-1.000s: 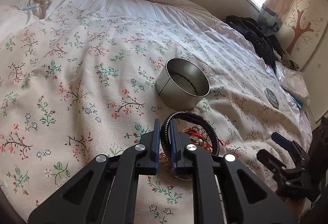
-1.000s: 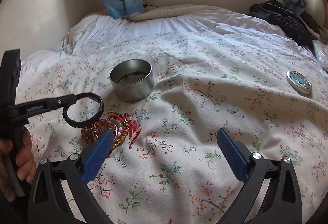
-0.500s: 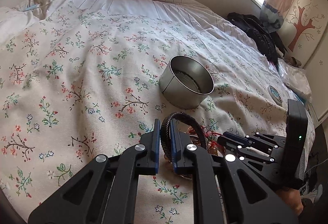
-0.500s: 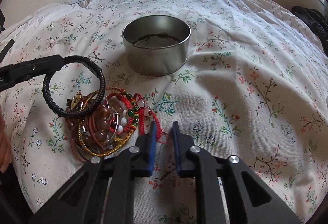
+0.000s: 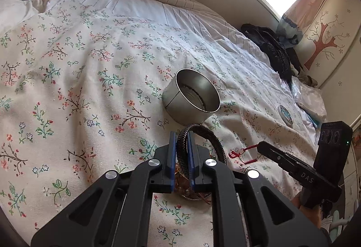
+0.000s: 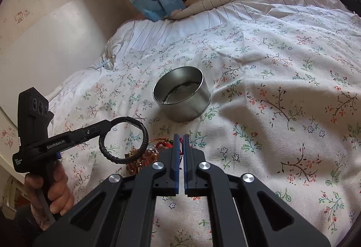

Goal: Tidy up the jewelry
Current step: 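Grasp the red string bracelet with the right tool while the left tool holds the black bracelet, then carry both held bracelets over the silver tin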

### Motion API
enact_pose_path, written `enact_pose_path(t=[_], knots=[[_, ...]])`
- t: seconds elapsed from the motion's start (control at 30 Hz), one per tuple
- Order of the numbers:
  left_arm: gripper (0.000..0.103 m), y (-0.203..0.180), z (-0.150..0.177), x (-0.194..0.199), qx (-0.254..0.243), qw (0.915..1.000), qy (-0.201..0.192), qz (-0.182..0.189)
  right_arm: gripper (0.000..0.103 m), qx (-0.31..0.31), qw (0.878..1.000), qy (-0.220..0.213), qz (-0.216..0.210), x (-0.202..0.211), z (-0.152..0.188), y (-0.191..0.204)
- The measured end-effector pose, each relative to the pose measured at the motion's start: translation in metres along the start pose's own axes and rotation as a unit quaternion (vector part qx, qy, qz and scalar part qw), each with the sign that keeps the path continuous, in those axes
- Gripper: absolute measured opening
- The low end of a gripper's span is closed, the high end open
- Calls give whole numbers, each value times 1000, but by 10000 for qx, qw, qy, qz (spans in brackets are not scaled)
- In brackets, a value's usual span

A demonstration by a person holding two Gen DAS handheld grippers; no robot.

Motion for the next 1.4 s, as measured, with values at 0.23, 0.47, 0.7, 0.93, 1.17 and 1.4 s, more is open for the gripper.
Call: enact_pose_path(t=[0.23, 0.47, 0.7, 0.93, 1.17, 1.4], knots=[[9, -13, -10, -3, -129, 9999, -87, -29, 4, -41, 9994, -330, -102, 6, -21, 8], [9, -10, -19, -7, -83, 9998, -151, -89, 4, 88, 9994, -208, 265, 1, -25, 1], [9, -9, -18, -6, -95, 9998, -171, -94, 73, 495, 9901, 447, 1235, -44, -10, -31], [9, -9, -20, -7, -80, 9998, -188, -90, 5, 957, 9779, 963, 1589, -66, 2, -36], [9, -10, -27, -9, -50, 9997, -231, -62, 5, 157, 9967, 20, 795, -18, -24, -27], [9, -13, -39, -16, -56, 9996, -275, -39, 5, 56, 9984, -398, 391, -7, -47, -6]])
Point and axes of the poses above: each gripper's, at about its wrist camera, not at the fingertips, and x roughly against the way its jaws point, y to its left, z to its underside, the point moved 6 cm from there along -x, roughly the way its jaws point, and after that the axes turned 5 degrees about -z, right-handed, at the moved point
